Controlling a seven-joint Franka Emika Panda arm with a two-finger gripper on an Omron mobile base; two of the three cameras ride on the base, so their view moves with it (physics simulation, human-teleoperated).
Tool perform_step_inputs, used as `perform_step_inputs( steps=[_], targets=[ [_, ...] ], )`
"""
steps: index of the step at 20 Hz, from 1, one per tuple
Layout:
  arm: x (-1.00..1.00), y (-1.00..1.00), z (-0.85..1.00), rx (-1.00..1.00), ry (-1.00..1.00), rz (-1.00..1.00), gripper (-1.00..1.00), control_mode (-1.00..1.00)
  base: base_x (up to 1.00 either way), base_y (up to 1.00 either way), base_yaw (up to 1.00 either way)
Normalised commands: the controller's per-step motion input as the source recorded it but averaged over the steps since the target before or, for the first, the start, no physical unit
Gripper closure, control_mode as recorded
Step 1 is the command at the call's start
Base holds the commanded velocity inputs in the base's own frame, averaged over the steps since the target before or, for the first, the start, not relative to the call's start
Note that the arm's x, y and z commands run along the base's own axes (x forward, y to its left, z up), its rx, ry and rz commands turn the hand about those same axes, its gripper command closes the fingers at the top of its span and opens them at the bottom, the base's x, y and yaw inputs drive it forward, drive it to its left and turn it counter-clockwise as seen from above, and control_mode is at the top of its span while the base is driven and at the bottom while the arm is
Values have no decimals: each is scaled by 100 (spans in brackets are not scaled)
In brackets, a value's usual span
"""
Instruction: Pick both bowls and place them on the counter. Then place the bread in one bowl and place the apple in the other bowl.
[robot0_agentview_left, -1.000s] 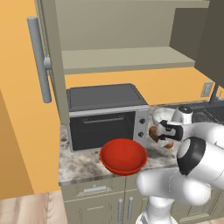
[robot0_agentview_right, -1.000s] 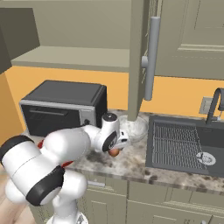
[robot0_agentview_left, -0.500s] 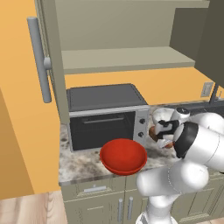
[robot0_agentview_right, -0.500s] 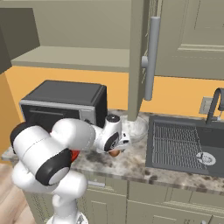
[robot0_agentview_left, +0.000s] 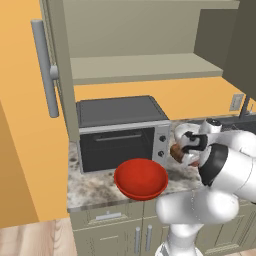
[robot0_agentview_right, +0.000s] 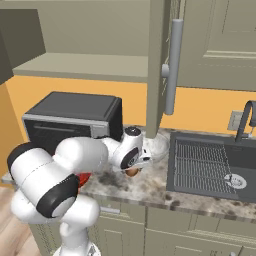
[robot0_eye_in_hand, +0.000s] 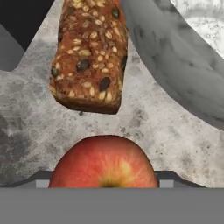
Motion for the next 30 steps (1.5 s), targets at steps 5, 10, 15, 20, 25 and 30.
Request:
perform_step_inputs(
  steps=[5,10,15,20,25,30],
  targets=[
    [-31,1,90,0,-14,0,100,-100,0,0,0],
    [9,16,69,0,-3,0,100,-100,0,0,0],
    [44,7,67,0,0,-1,100,-100,0,0,0],
    [44,-3,56,0,1,-2,100,-100,0,0,0],
    [42,-29,8,1,3,-2,100,-100,0,0,0],
    [34,-34,-4,2,4,0,100,-100,0,0,0]
  ],
)
